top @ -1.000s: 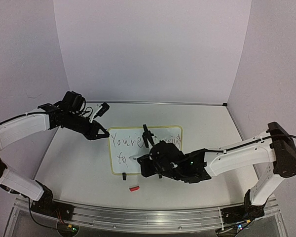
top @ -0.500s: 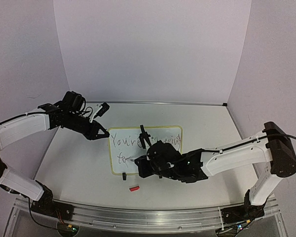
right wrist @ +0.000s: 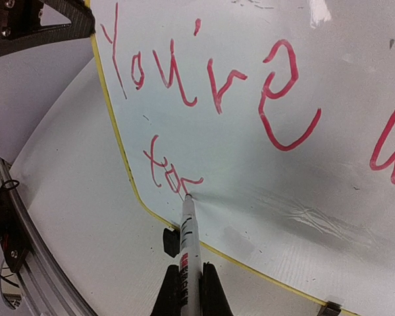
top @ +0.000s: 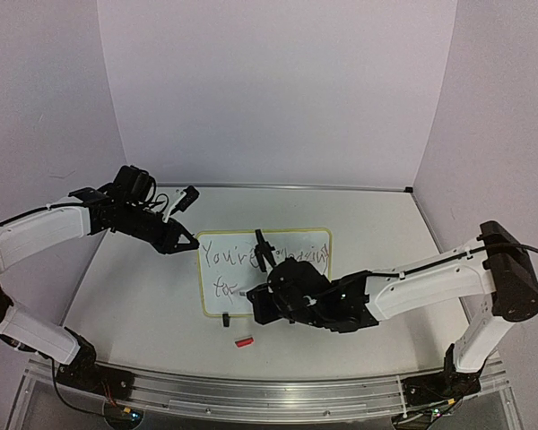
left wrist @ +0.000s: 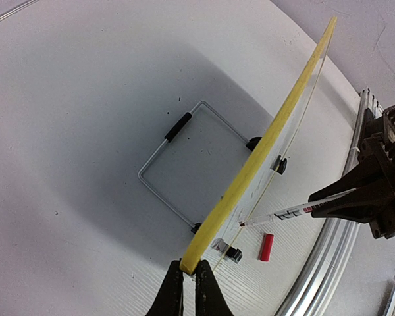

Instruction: Write a sentence on the whiteboard

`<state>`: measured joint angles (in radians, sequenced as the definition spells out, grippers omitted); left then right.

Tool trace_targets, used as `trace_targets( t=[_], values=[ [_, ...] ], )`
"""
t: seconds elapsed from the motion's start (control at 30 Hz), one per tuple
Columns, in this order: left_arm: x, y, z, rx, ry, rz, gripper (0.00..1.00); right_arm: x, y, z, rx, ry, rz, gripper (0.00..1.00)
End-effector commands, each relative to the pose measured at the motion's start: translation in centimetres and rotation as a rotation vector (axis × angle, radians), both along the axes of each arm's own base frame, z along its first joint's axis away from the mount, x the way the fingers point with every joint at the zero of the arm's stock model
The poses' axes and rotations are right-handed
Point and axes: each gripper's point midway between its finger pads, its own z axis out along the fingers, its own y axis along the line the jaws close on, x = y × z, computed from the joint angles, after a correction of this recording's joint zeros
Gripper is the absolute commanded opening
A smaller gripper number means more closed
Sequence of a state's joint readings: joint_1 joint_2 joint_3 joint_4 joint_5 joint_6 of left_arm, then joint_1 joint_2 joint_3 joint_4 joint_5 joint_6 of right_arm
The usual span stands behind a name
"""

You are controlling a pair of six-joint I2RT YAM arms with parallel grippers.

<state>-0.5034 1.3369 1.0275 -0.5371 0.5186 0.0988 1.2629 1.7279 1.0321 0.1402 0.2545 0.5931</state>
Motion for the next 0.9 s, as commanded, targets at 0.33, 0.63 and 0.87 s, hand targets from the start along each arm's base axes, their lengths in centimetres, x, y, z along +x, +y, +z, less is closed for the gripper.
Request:
trace_targets(
  t=[0.33, 0.63, 0.87],
  values=[
    [-1.1, 0.0, -2.2, 0.062, 0.071, -0.023, 0.00, 2.4, -1.6, 6.6, 0.077, -0.153, -0.118, 0.00],
    [-1.1, 0.0, -2.1, 0.061, 0.070, -0.022, 0.00, 1.2, -1.1, 4.0, 0.053, -0.075, -0.061, 0.00],
    [-1.1, 0.0, -2.2, 0.062, 0.073, -0.023, 0.00, 0.0, -1.3, 1.5, 0.017, -0.010, -0.023, 0.00]
  ],
)
